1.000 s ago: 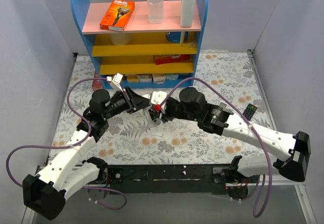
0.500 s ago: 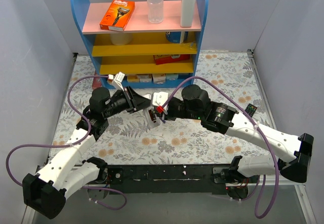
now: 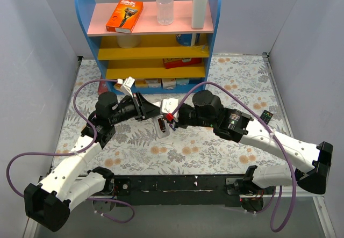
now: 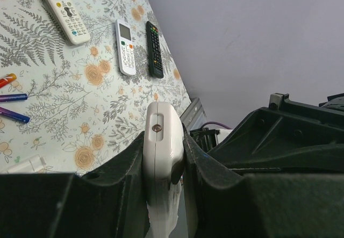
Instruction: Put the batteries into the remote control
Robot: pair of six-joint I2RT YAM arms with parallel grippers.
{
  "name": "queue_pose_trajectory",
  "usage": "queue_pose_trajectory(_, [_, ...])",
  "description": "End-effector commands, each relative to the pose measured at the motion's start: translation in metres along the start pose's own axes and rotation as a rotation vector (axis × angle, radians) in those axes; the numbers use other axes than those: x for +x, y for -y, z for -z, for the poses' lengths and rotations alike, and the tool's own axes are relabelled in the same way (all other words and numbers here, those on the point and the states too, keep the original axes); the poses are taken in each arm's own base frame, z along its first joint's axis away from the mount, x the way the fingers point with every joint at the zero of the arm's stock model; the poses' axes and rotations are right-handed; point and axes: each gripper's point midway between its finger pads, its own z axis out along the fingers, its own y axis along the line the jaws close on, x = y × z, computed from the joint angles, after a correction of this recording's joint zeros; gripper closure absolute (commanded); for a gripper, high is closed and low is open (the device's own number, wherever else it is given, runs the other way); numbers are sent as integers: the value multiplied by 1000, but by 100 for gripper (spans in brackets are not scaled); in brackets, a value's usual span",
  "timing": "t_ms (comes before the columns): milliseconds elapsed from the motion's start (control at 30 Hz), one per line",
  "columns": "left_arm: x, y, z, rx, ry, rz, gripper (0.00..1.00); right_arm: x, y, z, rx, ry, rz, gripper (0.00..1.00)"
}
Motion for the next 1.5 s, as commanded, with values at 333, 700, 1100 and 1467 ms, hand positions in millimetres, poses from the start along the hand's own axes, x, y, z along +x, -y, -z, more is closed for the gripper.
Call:
queue_pose_trajectory(333, [-7,21,4,53,-3,-48,100,-16,3,0,-12,47,12,80])
queue_pose_trajectory(700, [-8,23,4,56,-3,-54,100,-7,-3,-6,-45,21,0,82])
queue_pose_trajectory(1100, [-9,26,4,64,-2,-68,100,9,-16,-13,-111,-28,-16,86])
queue_pose_trajectory(1467, [-13,32,7,82,12,-121,100,26,-33,-19,-206,-91,-18,87])
